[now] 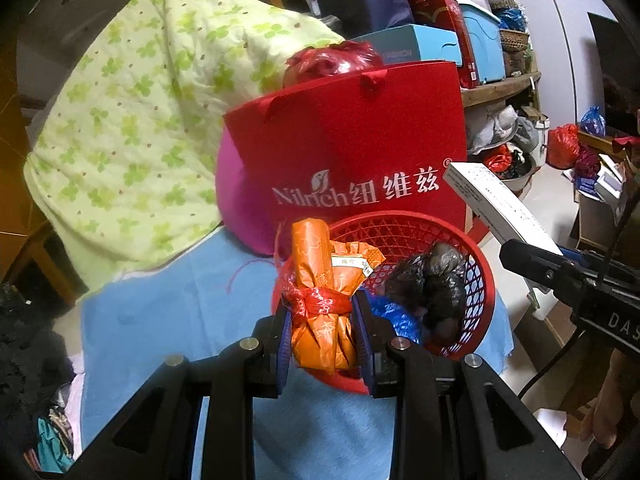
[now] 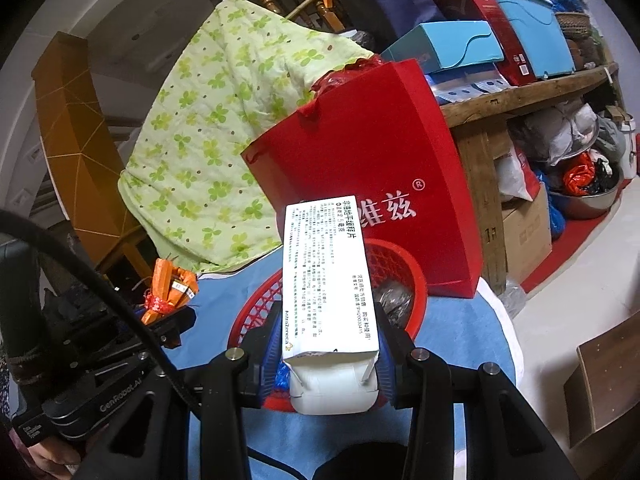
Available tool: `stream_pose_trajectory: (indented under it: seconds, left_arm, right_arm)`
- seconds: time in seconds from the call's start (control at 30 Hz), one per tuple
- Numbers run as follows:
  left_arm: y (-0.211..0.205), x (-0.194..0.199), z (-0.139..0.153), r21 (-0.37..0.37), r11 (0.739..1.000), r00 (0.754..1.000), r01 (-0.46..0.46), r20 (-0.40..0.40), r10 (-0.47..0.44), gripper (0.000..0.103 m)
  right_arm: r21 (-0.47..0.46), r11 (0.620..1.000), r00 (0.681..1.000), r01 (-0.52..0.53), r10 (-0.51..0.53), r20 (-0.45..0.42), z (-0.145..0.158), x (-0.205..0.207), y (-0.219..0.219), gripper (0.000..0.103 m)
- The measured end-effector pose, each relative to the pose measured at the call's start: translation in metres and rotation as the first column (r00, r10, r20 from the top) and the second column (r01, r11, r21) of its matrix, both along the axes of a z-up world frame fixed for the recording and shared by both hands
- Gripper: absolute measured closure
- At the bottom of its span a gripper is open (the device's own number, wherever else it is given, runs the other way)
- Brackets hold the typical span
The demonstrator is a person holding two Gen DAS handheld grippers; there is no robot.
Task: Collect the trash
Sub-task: 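Move the orange bag and white box over the red mesh basket opening, then open the left gripper to drop the orange bag while the right drops the white box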
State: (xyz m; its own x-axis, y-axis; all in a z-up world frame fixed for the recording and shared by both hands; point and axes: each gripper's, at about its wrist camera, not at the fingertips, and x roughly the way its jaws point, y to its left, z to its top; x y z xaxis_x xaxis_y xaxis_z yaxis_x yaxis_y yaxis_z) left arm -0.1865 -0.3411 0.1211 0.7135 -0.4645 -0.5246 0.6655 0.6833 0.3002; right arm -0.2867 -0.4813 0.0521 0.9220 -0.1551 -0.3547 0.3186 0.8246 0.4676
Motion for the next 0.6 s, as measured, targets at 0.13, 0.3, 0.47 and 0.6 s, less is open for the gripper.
stream_pose_trajectory:
  seconds: [0.13,0.3,0.47,0.6]
  left_arm:
    - [-0.009,0.01,-0.002,-0.006,1.0,1.0,0.013,-0.017,-0.013,0.072]
    - [-0.017,0.02,-0.005,-0.016,1.0,0.999,0.025,-0.028,-0.025,0.072]
    - [-0.023,0.033,-0.008,-0.039,0.998,0.997,0.046,-0.053,-0.048,0.072]
    - [-0.026,0.044,-0.013,-0.071,0.991,0.988,0.11,-0.104,-0.117,0.058]
  right_arm:
    - [0.027,1.0,1.0,0.012,-0.012,0.009,0.001,0.005,-0.012,0.06]
    - [0.045,0.999,1.0,0.011,-0.012,0.011,0.002,0.012,-0.023,0.059]
    - [0.077,0.997,1.0,-0.004,0.004,0.006,-0.001,0.024,-0.028,0.059]
    - [0.105,0.994,1.0,-0.018,0.018,0.002,-0.006,0.038,-0.032,0.058]
